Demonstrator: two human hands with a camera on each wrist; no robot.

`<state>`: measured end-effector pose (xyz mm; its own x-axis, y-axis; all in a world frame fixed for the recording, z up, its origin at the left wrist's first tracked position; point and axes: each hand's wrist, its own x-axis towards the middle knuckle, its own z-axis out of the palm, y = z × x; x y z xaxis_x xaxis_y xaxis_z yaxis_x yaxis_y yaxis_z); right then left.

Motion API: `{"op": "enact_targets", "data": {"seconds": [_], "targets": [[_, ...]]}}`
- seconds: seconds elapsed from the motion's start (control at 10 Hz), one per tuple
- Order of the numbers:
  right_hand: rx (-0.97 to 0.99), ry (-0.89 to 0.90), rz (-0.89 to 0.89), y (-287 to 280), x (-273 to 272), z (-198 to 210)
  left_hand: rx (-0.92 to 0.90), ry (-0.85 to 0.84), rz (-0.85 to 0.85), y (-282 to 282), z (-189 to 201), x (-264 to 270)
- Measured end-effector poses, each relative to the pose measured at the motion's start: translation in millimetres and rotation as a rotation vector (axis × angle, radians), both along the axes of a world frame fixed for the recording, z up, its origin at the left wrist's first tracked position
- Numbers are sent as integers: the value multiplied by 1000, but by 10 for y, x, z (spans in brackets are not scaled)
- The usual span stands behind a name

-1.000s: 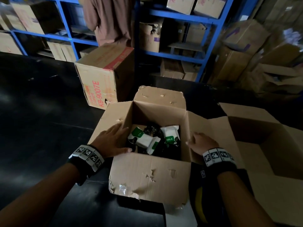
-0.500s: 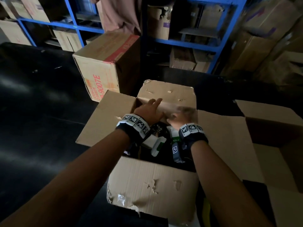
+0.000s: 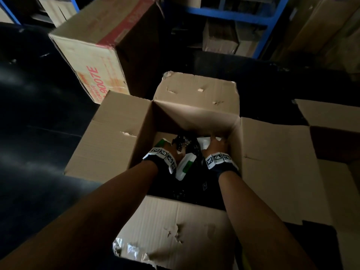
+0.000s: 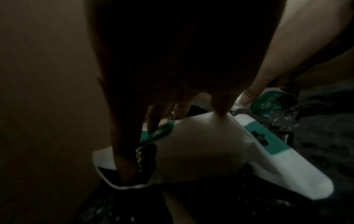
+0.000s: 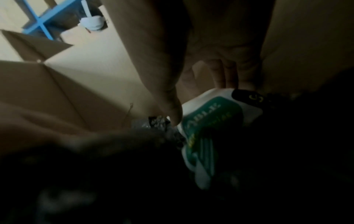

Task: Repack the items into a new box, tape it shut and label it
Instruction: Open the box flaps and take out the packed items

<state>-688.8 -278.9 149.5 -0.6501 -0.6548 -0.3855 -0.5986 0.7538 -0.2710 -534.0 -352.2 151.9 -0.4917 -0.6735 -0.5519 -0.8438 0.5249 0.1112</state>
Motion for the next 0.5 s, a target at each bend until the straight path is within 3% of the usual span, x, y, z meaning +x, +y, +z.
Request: {"op": "enact_targets", "data": {"seconds": [0.2, 0.3, 0.4, 0.5], "targets": [[-24, 1, -50, -57, 53, -112, -12, 276, -25, -42, 101, -117], [-58, -27, -125, 5, 67, -149, -63, 338, 78, -63, 81, -92], [-23, -44, -142, 42, 52, -131, -106, 240, 188, -59, 88, -72], [-3, -38, -107, 8, 60, -150, -38, 246, 234, 9, 91, -123]]}}
